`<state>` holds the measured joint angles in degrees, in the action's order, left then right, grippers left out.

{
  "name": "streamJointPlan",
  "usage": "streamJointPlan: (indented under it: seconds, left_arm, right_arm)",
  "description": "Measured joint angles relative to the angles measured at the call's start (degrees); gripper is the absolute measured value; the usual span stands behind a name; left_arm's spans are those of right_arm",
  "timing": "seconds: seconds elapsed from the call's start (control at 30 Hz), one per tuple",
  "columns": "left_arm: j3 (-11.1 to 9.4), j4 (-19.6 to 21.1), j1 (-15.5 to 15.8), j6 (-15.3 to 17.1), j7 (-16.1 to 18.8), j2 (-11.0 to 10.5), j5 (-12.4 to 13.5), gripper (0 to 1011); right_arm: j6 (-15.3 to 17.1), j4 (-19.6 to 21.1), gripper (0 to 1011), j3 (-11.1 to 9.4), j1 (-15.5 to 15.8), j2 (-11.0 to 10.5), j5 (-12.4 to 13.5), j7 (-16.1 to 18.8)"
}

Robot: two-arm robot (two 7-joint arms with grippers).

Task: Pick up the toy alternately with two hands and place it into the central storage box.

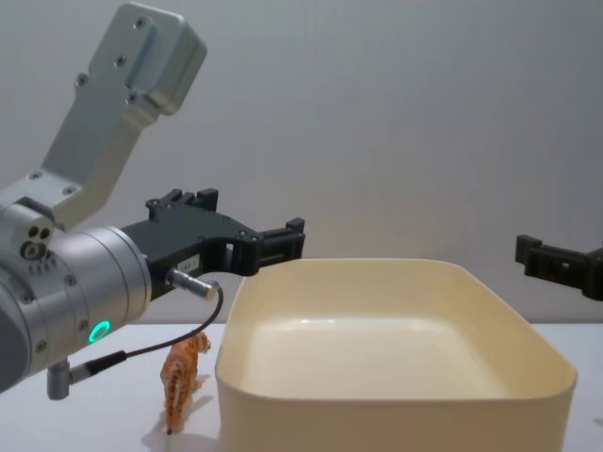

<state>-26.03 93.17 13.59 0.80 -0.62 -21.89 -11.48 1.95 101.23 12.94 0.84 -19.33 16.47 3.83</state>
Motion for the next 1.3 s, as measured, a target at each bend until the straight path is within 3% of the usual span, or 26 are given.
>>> streamJointPlan:
  seconds: [0.57,0.9,1.3]
  left_arm:
    - [0.0,0.0,0.0,0.0,0.0,0.0,0.0,1001]
    - [0.0,0.0,0.0,0.0,0.0,0.0,0.0,1001]
    - [0.0,0.0,0.0,0.0,0.0,0.0,0.0,1001]
  right_arm:
    - [0.1,0.1,1001,-0.3,0.5,-0.7,0.1,0.6]
    - [0.0,1.2,1001,-2.7,3.1,-4.3,1.7,1.3]
    - [-0.9,3.6,1001,-6.7,9.5,-9.4,4.2,-2.1]
